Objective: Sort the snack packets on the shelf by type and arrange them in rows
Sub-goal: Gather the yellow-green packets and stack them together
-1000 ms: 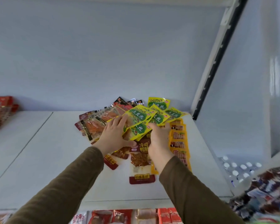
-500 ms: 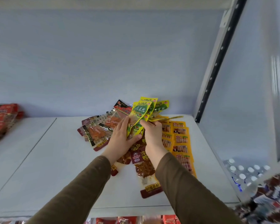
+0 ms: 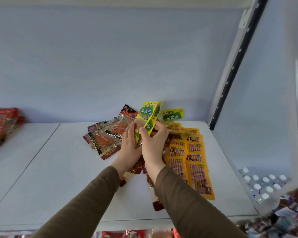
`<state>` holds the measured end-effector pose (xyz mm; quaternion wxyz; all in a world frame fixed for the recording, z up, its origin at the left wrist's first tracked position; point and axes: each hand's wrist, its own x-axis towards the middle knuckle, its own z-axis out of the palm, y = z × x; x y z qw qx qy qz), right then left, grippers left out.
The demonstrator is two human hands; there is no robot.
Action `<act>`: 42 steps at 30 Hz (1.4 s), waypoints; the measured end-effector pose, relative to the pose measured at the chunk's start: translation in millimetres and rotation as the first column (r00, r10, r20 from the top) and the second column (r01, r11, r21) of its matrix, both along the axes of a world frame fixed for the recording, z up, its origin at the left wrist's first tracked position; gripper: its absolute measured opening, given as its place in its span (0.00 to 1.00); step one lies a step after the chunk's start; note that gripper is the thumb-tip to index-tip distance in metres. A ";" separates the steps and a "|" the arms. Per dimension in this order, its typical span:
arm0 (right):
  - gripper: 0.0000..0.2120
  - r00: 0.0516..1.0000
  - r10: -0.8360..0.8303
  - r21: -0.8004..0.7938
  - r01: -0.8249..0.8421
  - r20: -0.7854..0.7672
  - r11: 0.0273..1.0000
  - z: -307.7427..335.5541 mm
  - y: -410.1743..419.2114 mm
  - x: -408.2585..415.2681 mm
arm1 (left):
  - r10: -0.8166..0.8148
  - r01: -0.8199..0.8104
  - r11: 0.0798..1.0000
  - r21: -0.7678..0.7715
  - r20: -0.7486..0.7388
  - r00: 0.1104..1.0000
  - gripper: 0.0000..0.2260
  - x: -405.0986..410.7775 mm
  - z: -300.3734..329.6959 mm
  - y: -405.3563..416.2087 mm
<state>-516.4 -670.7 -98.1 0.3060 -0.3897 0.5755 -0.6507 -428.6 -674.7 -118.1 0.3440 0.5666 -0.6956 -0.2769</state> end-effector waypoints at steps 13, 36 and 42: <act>0.28 0.835 0.010 0.254 -0.179 0.550 0.950 9.4 -20.6 -22.3 | -0.064 0.074 0.997 0.002 -0.487 0.871 0.35 20.0 20.6 10.1; 0.30 0.862 0.451 0.213 -0.498 0.232 0.841 55.0 18.1 -37.5 | 0.116 0.367 0.853 0.371 -0.821 0.559 0.22 29.3 56.4 10.4; 0.22 0.565 -0.055 0.155 -0.131 0.823 0.979 45.6 47.9 -68.9 | 0.186 0.308 0.879 0.364 -0.856 0.482 0.24 55.4 47.9 5.6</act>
